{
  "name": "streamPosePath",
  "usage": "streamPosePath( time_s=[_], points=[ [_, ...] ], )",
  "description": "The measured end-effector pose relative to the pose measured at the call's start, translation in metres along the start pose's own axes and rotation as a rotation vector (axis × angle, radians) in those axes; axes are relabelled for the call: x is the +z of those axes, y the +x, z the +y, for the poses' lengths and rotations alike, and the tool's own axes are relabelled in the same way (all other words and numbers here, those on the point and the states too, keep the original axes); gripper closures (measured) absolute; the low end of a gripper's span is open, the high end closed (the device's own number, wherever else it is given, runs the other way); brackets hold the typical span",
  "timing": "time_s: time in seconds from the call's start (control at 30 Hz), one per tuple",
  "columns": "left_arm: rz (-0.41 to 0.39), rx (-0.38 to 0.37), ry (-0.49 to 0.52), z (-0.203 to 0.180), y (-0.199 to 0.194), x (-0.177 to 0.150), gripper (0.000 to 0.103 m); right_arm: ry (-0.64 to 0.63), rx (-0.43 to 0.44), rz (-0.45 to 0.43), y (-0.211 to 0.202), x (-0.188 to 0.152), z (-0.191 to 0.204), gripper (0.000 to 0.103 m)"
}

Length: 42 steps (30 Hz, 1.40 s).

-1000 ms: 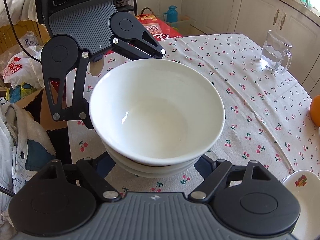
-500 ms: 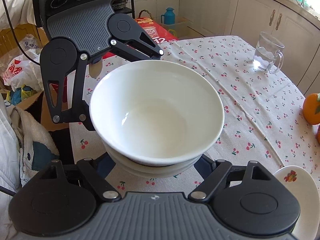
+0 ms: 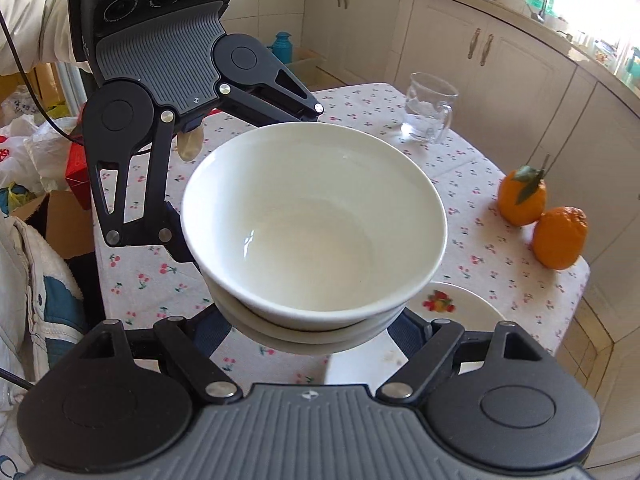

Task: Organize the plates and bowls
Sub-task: 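Lift the bowl stack with both tools and carry it onto the plate stack, then lower the bowl stack onto the plates and open both tools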

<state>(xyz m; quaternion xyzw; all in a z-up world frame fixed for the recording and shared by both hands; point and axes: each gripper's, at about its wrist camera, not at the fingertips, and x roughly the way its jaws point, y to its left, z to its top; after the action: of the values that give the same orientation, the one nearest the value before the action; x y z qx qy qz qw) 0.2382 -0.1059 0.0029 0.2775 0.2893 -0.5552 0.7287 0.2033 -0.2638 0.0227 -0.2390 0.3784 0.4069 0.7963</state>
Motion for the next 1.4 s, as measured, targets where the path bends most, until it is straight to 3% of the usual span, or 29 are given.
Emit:
streamPosePath(
  time_s=[0.17,0.43,0.97,1.17,1.3,1.4],
  points=[
    [-0.001,-0.025,0.045,0.011,0.036,0.023,0.022,0.053,-0.055,0.014,-0.008,-0.023,-0.033,0.015],
    [0.024,-0.072,0.049,0.020,0.082,0.029,0.022,0.128,-0.082,0.051,0.004,-0.057,-0.064,0.015],
    [0.028,-0.092,0.026,0.026,0.093,0.031,0.022,0.196,-0.054,0.044,0.014,-0.073,-0.082,0.015],
    [0.012,-0.014,0.066,0.015,0.088,0.029,0.014,0.222,-0.062,0.041,0.014,-0.073,-0.081,0.015],
    [-0.029,0.039,0.038,0.009,0.071,0.027,0.009,0.228,-0.082,0.042,0.012,-0.075,-0.073,0.006],
    [-0.065,0.130,0.010,-0.002,0.052,0.021,0.005,0.254,-0.129,0.034,0.004,-0.077,-0.062,0.001]
  ],
)
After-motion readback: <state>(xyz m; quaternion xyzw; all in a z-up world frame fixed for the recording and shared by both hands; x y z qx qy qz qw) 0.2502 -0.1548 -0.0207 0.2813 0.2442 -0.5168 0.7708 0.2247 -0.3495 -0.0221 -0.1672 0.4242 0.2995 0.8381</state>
